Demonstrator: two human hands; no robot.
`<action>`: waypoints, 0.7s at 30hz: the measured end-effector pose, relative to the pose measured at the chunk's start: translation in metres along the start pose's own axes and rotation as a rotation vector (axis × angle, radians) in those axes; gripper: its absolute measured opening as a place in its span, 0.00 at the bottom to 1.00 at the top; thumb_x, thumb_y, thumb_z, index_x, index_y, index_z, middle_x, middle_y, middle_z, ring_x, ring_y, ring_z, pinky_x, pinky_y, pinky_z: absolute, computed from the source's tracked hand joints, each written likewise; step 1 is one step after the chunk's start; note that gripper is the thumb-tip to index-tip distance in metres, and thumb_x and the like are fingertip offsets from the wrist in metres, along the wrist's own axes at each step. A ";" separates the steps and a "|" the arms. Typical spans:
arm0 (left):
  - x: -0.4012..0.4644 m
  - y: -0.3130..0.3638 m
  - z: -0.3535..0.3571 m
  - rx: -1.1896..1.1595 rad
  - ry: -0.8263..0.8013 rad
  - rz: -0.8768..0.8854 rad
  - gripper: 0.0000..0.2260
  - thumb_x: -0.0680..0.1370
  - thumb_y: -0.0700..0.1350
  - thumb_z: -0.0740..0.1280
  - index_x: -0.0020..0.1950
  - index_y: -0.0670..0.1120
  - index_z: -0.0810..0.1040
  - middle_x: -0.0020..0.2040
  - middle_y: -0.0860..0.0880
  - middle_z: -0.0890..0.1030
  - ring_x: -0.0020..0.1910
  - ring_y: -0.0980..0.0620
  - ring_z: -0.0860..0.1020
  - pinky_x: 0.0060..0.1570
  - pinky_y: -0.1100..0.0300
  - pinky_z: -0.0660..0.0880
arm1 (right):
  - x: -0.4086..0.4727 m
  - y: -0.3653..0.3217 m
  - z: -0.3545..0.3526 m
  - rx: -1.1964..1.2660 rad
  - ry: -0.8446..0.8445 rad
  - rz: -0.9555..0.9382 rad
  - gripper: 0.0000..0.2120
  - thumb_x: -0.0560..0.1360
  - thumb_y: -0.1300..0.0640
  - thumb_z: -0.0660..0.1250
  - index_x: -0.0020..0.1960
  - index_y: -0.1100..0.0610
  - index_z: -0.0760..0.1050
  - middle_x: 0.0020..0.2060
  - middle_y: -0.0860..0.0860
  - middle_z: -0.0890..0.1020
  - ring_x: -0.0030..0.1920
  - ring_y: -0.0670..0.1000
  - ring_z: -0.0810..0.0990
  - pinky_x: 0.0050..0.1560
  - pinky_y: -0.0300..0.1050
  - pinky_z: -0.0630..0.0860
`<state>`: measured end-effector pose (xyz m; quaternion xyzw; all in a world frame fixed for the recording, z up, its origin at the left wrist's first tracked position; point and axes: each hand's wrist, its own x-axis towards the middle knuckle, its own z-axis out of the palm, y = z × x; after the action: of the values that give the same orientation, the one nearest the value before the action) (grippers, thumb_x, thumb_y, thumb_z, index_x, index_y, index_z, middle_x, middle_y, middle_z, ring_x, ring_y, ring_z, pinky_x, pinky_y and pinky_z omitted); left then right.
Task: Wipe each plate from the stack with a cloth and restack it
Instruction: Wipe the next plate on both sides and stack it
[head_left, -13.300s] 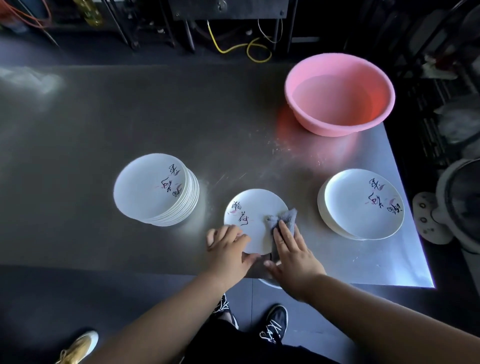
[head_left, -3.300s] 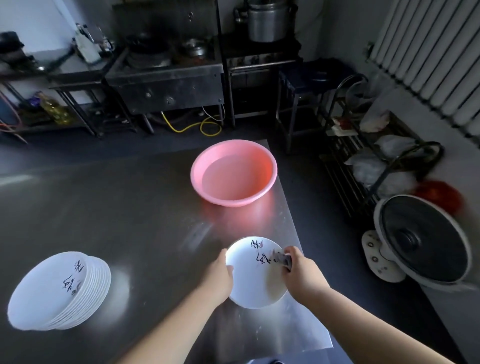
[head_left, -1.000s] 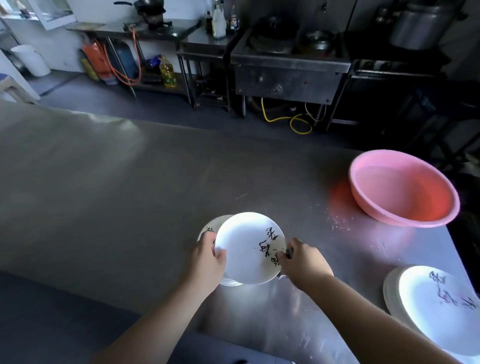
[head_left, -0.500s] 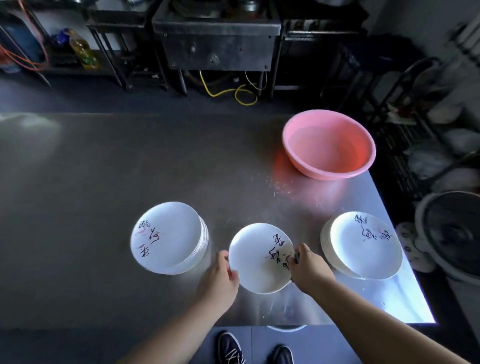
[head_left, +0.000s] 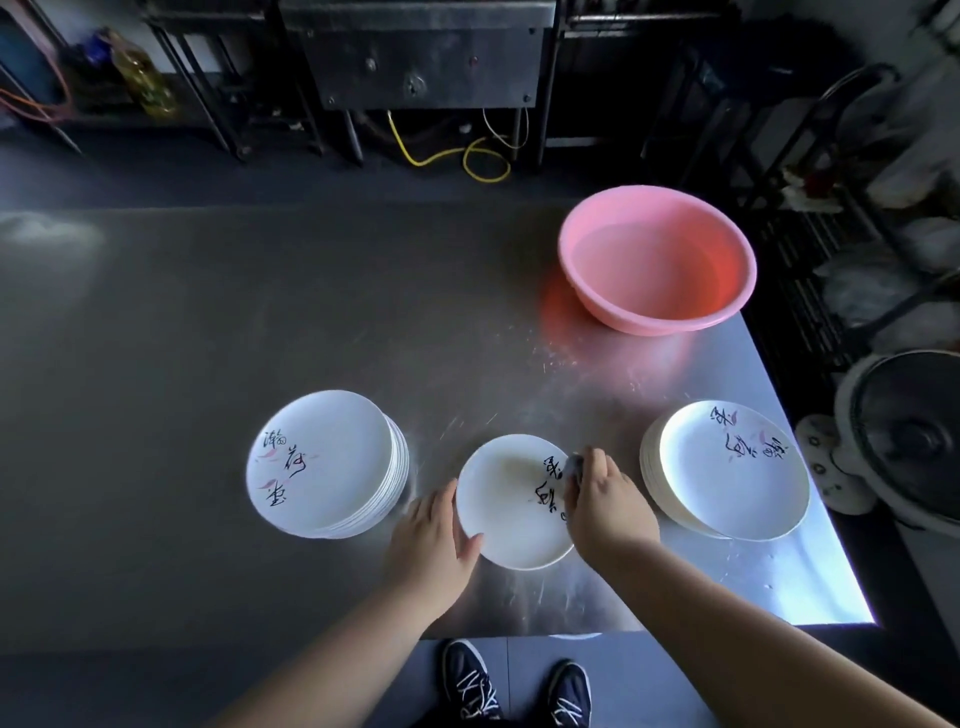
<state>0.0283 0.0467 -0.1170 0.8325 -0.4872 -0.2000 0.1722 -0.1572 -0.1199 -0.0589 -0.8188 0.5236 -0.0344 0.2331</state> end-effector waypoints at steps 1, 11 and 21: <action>-0.002 -0.003 0.003 0.080 0.031 0.063 0.34 0.78 0.62 0.65 0.80 0.48 0.64 0.73 0.52 0.74 0.72 0.50 0.69 0.72 0.52 0.65 | 0.002 -0.006 0.002 0.013 0.007 -0.077 0.12 0.85 0.49 0.55 0.63 0.53 0.70 0.58 0.53 0.79 0.54 0.59 0.79 0.49 0.51 0.74; -0.003 -0.018 0.019 0.266 -0.082 0.135 0.36 0.83 0.68 0.49 0.86 0.52 0.45 0.86 0.53 0.45 0.85 0.49 0.45 0.82 0.43 0.44 | -0.006 -0.026 0.049 -0.442 -0.411 -0.435 0.41 0.79 0.31 0.38 0.85 0.53 0.37 0.83 0.49 0.33 0.80 0.55 0.24 0.82 0.55 0.30; -0.002 -0.023 0.028 0.292 -0.045 0.181 0.37 0.83 0.68 0.50 0.85 0.46 0.53 0.86 0.49 0.53 0.85 0.44 0.51 0.81 0.39 0.50 | -0.014 -0.019 0.058 -0.438 -0.422 -0.564 0.43 0.80 0.28 0.47 0.86 0.53 0.47 0.85 0.53 0.46 0.84 0.58 0.40 0.83 0.60 0.51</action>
<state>0.0302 0.0566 -0.1517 0.7967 -0.5877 -0.1292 0.0558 -0.1302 -0.0814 -0.0997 -0.9494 0.2146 0.1839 0.1372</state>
